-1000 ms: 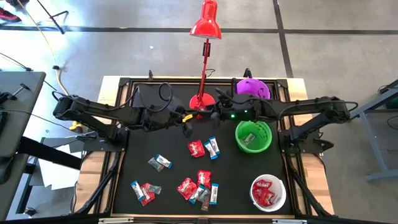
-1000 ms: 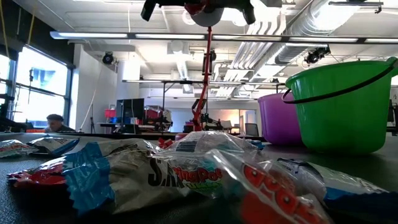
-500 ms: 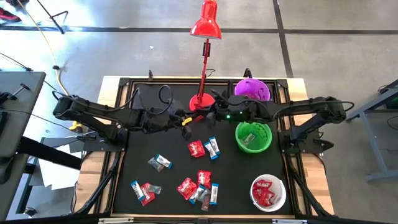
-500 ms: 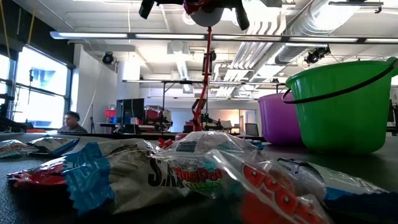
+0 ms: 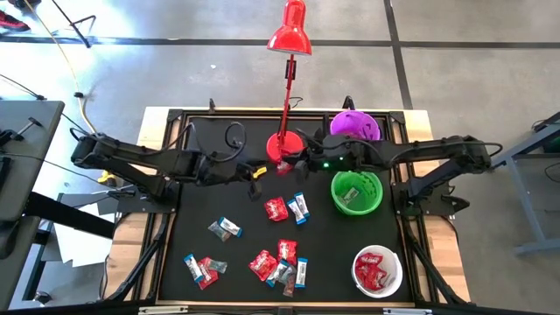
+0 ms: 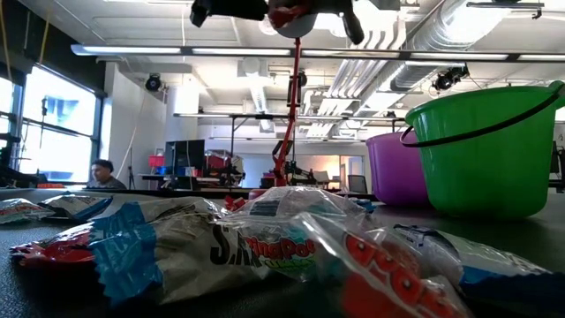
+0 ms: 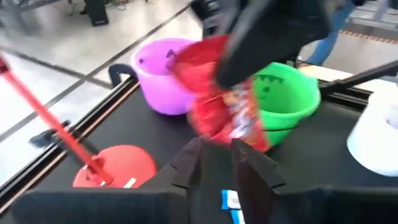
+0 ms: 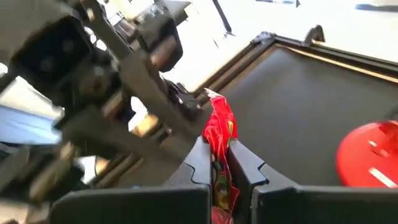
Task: Organize candy in baskets
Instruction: Put the red candy into the white bucket
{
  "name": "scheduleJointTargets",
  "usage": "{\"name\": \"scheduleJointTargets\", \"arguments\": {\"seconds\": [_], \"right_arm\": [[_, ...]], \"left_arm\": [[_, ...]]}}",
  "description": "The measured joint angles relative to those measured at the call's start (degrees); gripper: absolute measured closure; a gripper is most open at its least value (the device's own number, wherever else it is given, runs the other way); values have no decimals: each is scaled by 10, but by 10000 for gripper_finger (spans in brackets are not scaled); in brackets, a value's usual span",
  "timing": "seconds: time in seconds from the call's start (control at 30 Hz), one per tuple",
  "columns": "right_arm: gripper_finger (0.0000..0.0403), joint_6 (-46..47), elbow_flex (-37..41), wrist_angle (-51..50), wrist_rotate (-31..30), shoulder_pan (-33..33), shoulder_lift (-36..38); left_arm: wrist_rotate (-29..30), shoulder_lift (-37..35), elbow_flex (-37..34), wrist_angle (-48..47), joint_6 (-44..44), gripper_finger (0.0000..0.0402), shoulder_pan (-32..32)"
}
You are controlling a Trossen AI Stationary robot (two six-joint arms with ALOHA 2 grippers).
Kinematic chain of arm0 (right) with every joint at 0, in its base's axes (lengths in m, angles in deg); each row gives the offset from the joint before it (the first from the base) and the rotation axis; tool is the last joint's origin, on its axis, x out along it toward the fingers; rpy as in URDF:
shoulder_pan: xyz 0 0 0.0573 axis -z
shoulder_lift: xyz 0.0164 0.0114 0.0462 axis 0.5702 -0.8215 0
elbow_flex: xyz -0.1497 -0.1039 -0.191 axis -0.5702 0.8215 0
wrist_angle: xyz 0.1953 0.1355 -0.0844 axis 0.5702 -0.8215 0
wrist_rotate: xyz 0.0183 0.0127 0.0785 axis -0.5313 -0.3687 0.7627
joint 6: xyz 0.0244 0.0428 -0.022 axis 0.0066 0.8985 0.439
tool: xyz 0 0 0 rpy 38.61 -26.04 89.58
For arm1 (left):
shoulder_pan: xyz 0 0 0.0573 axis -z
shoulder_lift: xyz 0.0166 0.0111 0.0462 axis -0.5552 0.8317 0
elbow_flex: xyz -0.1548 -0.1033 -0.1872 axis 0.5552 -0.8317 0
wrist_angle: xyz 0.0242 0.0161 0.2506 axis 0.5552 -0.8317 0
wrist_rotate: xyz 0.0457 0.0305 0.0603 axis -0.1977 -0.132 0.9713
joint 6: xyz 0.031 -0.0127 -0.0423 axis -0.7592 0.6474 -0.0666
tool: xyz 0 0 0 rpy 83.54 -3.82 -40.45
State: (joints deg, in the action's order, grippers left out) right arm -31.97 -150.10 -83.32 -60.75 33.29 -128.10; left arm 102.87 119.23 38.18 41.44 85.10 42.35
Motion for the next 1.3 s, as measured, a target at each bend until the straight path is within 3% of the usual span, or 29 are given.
{"name": "scheduleJointTargets", "arguments": {"seconds": [0.13, 0.3, 0.47, 0.57, 0.93, 1.13, 1.3], "right_arm": [[395, 39, 0, -104, 27, -1, 32], [395, 143, 0, -299, 128, -27, 68], [394, 278, 0, -455, 269, -106, 78], [392, 351, 0, -490, 315, -174, 78], [391, 602, 0, -497, 338, -354, 65], [377, 617, 0, -507, 301, -405, 34], [313, 617, 0, -506, 319, -422, 5]], "left_arm": [[-6, -18, 0, -34, 50, 311, 0], [-52, -35, 0, -70, 116, 308, -3], [-67, -40, 0, -100, 135, 311, -4], [-67, -40, 0, -114, 135, 311, -4], [-61, -40, 0, -146, 135, 312, -4], [-60, -40, 0, -147, 124, 312, -4], [-74, -40, 0, -168, 149, 312, -4]]}}
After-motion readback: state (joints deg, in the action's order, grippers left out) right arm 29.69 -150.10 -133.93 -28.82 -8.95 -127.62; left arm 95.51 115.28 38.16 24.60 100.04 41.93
